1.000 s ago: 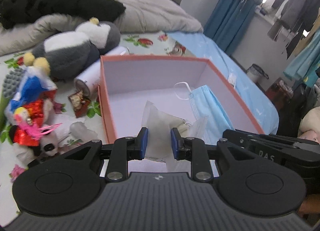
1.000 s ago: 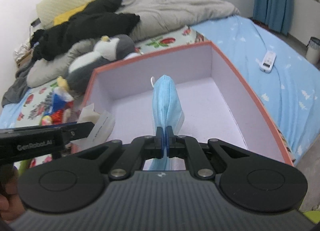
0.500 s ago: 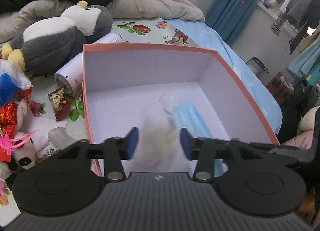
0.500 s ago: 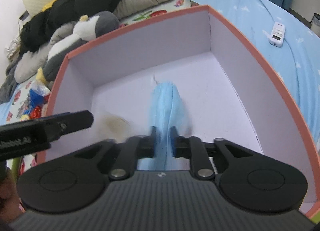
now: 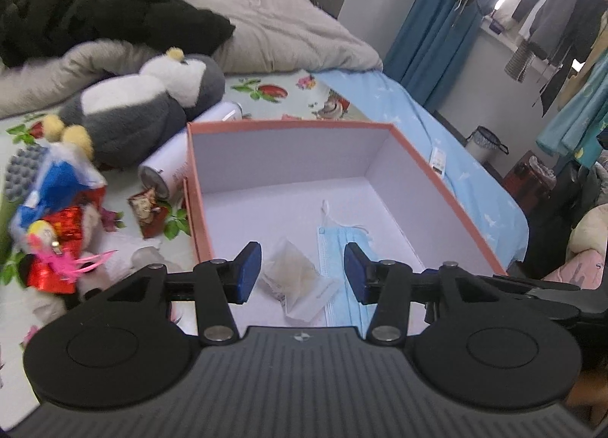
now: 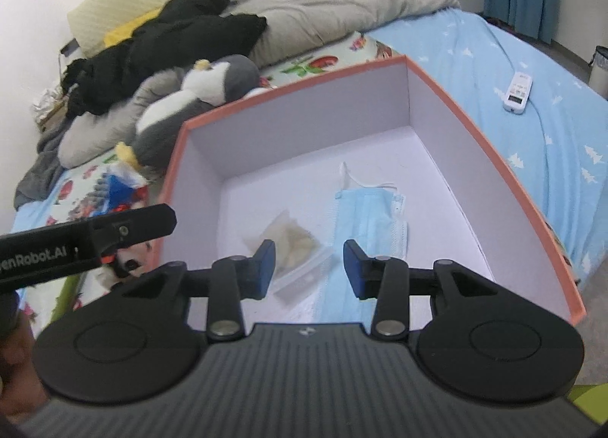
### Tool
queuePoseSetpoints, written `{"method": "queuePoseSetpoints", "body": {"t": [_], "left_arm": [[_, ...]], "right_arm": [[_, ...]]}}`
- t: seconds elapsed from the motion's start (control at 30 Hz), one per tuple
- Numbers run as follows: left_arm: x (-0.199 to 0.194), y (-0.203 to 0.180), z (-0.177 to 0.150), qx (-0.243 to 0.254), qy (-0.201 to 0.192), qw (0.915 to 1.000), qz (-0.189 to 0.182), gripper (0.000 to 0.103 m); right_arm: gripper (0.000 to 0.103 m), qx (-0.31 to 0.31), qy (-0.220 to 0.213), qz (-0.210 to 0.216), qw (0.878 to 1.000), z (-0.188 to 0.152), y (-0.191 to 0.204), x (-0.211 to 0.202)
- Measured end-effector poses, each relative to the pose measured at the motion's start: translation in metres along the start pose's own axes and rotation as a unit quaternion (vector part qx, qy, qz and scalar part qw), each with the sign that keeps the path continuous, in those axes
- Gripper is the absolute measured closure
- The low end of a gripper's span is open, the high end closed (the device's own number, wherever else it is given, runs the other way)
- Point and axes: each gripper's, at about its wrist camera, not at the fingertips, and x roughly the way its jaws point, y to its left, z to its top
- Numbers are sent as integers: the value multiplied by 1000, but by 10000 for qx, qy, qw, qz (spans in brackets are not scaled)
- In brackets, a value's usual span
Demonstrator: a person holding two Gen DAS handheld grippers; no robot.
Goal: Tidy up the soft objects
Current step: 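Open both tools to drop the mask and tissue bag into the box, then withdraw both open tools from the box back toward the pile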
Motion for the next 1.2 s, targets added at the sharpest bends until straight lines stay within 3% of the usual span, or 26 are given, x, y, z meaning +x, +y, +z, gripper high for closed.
{"method": "queuePoseSetpoints", "body": {"t": [0.77, 1.2], "left_arm": [[-169, -2, -83, 78, -713, 9973, 139, 49], [-224, 4, -121, -18, -920, 9952, 331, 49]], "right_arm": [[60, -283, -758, 317, 9962, -69, 59, -123], [60, -469, -897, 495, 9936, -95, 78, -159]]}}
